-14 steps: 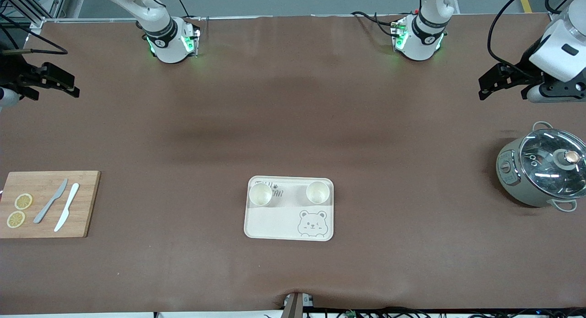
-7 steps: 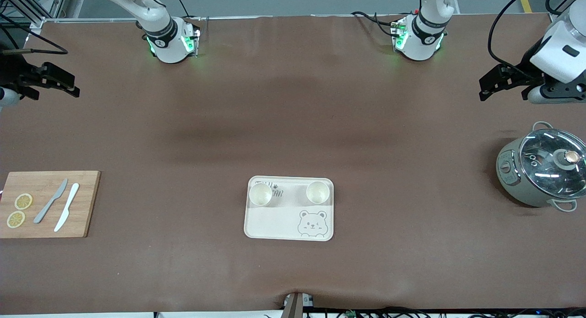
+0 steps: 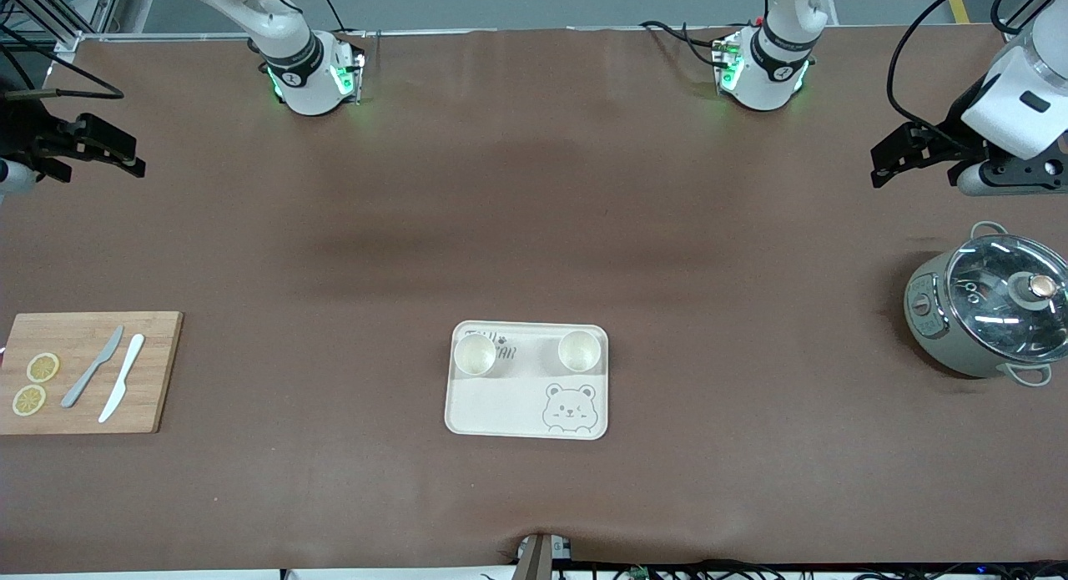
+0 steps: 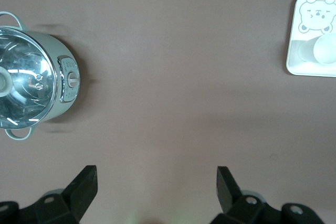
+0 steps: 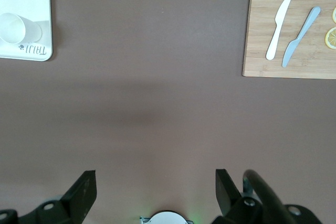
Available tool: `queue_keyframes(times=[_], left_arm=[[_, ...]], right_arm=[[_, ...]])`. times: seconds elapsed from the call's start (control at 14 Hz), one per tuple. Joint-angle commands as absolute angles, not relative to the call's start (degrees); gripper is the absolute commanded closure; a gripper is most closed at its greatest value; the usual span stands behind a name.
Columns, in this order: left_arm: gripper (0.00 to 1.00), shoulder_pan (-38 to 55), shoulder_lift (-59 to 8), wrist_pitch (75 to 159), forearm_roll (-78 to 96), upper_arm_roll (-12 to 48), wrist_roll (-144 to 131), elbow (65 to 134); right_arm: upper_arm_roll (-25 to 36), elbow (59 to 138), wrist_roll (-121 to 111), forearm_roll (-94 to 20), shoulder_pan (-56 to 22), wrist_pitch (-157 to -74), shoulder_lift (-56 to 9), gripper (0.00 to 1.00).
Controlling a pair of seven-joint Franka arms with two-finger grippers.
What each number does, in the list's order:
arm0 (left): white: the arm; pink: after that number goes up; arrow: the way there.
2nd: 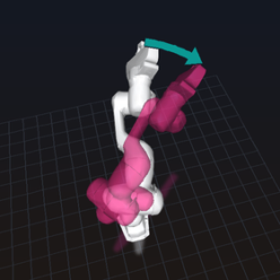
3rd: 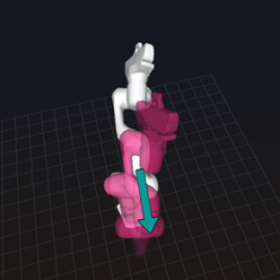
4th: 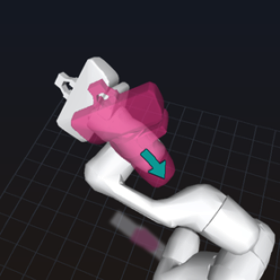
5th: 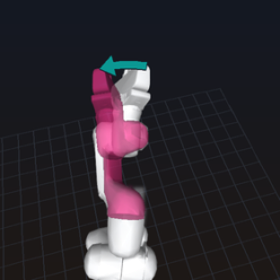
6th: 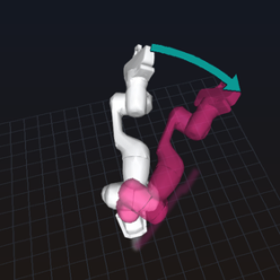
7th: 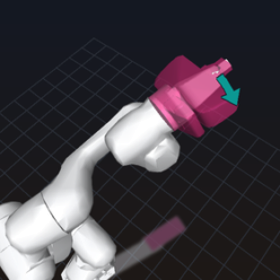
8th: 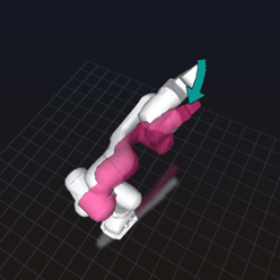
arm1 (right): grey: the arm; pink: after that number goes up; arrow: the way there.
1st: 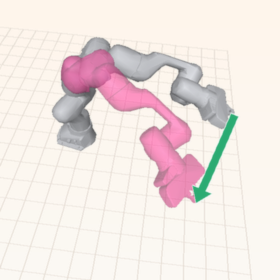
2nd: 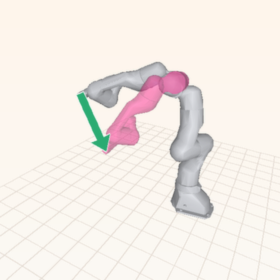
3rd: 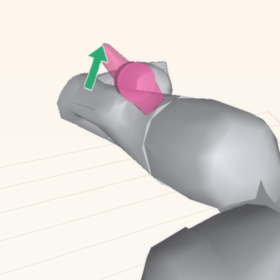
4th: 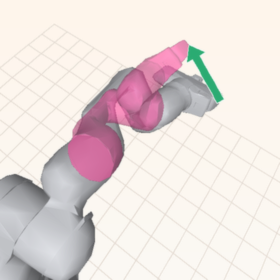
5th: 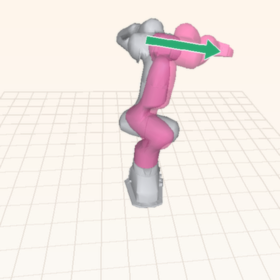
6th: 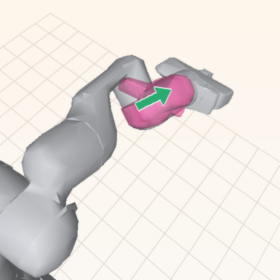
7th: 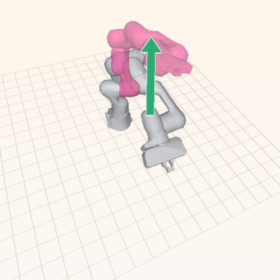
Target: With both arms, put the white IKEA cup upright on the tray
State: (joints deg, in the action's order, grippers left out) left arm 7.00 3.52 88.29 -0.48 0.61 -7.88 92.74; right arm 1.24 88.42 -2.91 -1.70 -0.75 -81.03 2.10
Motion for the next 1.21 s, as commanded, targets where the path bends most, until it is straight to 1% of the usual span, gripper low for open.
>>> queue_keyframes(times=[0.0, 1.14], left_arm=[[0.0, 6.4, 2.6, 87.5, -0.5, 1.1, -8.0, 91.1], [0.0, 6.6, 2.6, 87.2, -0.5, 1.1, -7.6, 91.3]], right_arm=[[1.2, 88.9, -3.7, -1.1, -0.7, -80.8, 2.8, 0.0], [1.3, 88.9, -3.6, -1.1, -0.5, -80.7, 2.8, 0.0]])
